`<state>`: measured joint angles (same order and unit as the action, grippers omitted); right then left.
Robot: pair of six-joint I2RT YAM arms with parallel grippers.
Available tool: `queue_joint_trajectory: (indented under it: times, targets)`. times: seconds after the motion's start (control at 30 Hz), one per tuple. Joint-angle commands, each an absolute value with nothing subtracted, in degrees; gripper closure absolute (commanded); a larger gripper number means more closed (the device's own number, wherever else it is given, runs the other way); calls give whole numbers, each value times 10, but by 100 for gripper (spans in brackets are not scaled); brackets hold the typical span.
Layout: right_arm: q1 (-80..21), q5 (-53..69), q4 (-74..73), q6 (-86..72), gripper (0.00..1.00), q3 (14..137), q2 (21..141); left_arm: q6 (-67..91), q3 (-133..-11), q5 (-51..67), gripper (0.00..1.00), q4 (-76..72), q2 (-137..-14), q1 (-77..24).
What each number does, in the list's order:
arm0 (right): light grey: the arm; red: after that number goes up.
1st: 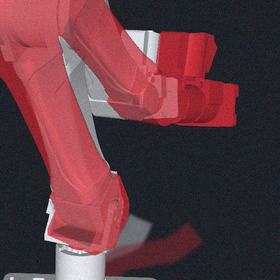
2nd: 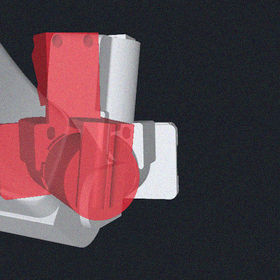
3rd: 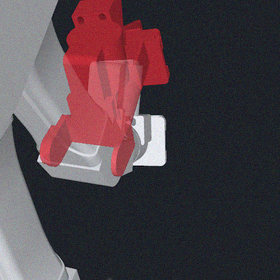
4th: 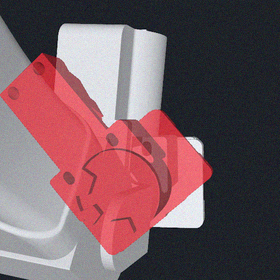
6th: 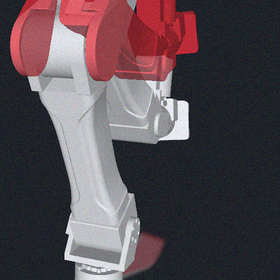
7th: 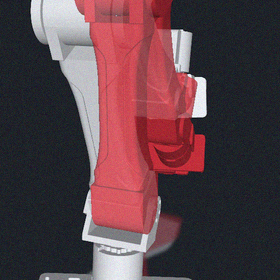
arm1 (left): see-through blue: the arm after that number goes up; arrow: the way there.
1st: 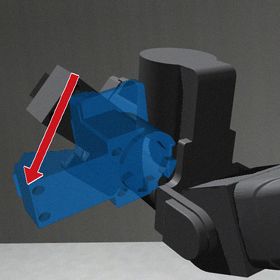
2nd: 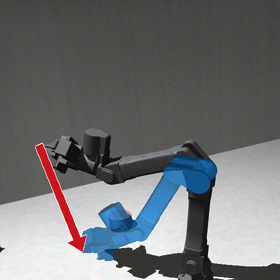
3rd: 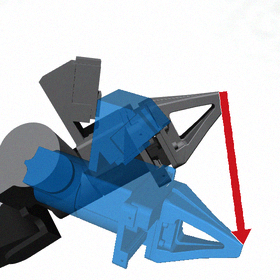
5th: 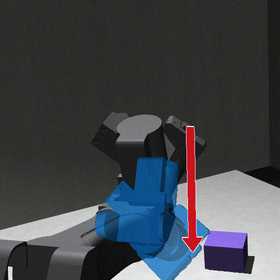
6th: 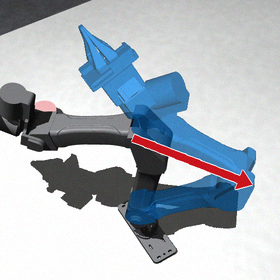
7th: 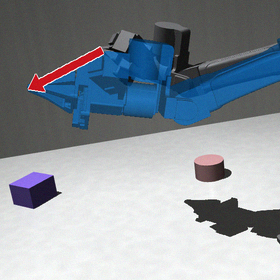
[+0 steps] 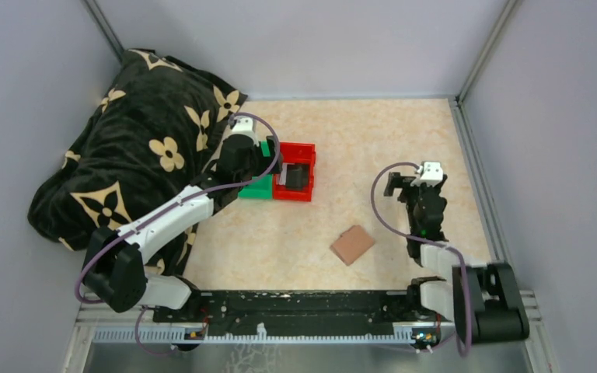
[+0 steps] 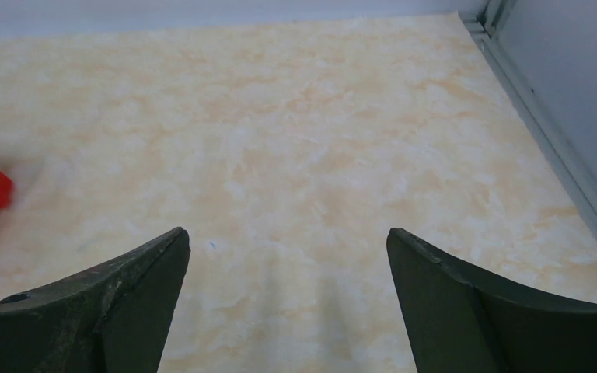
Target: Take the credit cards out of the card holder
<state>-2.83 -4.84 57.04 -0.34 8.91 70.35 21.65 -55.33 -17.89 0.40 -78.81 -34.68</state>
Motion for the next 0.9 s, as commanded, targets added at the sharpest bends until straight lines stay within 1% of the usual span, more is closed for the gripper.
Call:
queue_joint_trajectory:
  times: [0.0,0.03,0.1,0.2,0.33,0.37,0.43,0.5,0.53,0.6,0.63,0.67,0.7,0.8,0.83,0.87]
  targets:
    - [-56,-147,330,-161,1,181,545,237,-563,-175,0,24,-780,-348]
    - [-56,-160,272,-205,1,205,528,243,-569,-178,0,34,-784,-348]
    - [-56,-130,208,-207,1,243,515,244,-579,-177,0,48,-792,-348]
    - [-56,-104,152,-205,1,283,503,252,-611,-181,0,92,-809,-348]
    - [-56,-64,117,-207,1,315,485,238,-640,-178,1,143,-816,-349]
    - [-56,-54,106,-209,8,322,478,237,-636,-174,1,137,-809,-351]
    - [-56,-40,67,-209,29,334,469,223,-613,-131,1,97,-783,-355]
    - [-57,-44,5,-216,54,346,467,207,-581,-61,1,48,-763,-356]
    - [-57,-43,-25,-224,64,347,466,203,-572,-32,4,40,-758,-356]
    - [-65,-28,-79,-243,75,343,458,205,-565,15,14,43,-759,-357]
    - [-75,-28,-98,-251,76,333,448,211,-564,33,17,50,-764,-358]
    - [-89,-29,-110,-257,75,322,437,216,-563,44,18,55,-768,-362]
    - [-103,-31,-122,-270,67,310,422,226,-558,50,18,56,-771,-367]
    - [-137,-30,-150,-307,30,279,381,254,-531,21,18,36,-773,-411]
    - [-152,-28,-156,-315,22,270,373,263,-525,10,17,28,-773,-431]
    - [-167,-26,-162,-317,18,264,369,272,-520,-2,17,22,-774,-454]
